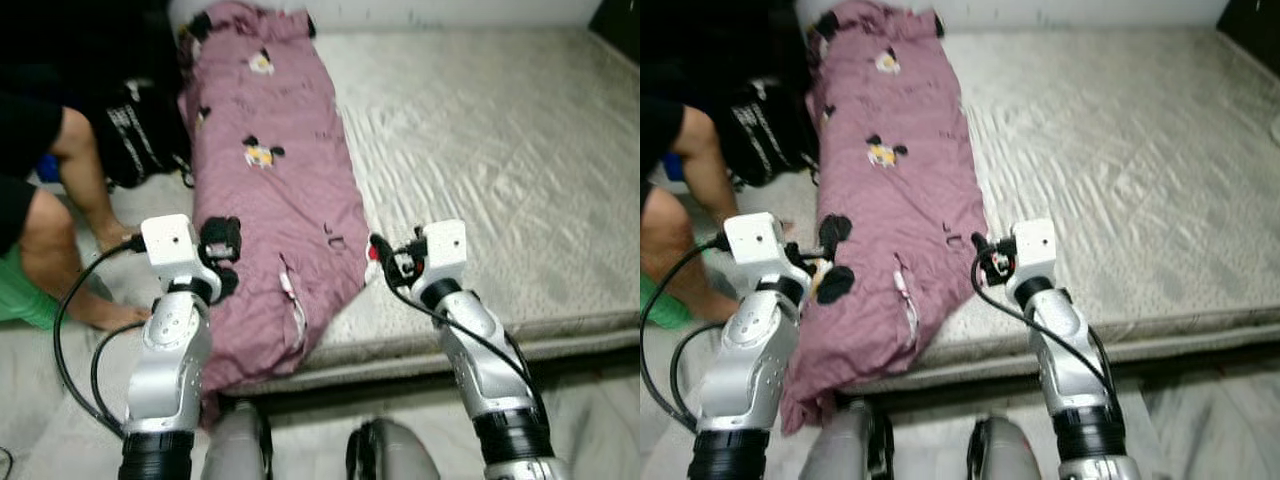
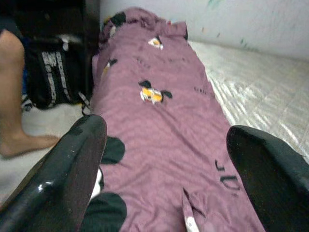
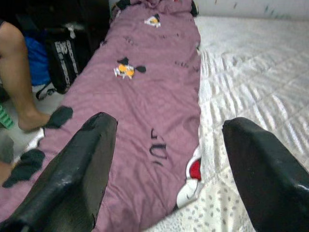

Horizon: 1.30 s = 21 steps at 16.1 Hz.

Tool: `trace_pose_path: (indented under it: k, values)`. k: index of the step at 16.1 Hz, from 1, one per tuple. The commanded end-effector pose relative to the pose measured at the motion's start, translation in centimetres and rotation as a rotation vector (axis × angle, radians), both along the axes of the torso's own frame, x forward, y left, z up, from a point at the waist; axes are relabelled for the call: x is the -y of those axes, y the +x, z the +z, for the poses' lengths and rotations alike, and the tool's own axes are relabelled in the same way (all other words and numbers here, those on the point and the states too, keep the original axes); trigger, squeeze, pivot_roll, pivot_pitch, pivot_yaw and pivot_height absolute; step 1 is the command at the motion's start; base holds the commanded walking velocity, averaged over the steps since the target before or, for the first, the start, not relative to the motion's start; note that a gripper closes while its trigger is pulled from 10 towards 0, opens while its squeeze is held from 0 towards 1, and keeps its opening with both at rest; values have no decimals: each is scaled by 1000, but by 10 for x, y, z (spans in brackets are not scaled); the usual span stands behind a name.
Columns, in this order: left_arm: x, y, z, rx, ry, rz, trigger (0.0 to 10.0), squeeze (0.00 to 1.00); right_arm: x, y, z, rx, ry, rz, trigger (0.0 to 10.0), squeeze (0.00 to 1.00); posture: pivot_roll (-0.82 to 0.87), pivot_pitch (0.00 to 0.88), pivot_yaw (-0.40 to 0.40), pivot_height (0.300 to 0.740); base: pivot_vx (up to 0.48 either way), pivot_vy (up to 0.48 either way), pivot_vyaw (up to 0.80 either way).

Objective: Clean up the room

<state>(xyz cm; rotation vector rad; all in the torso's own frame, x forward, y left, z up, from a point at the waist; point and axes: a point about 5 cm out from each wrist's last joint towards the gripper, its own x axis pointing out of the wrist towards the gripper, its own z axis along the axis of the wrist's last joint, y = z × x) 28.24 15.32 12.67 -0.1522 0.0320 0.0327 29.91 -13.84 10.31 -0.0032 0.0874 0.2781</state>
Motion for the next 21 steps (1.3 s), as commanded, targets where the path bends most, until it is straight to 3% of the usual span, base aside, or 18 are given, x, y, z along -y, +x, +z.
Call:
trace_pose_path:
  k: [1,8,14,21]
  values:
    - [-2,0,1,-1,13,12,10000,0,0,-1,0,-3,3,2,10000,0,0,132,-8,644,0,0,0]
    - [-3,0,1,2,-3,24,10000,0,-2,0,-1,-9,-14,32,10000,0,0,132,-11,644,0,0,0]
    - [-4,2,2,-1,-8,34,10000,0,-3,1,0,-5,1,47,10000,0,0,131,-13,568,0,0,78]
    - [-4,2,2,-1,-8,35,10000,0,-3,1,0,-4,2,48,10000,0,0,131,-13,563,0,0,0]
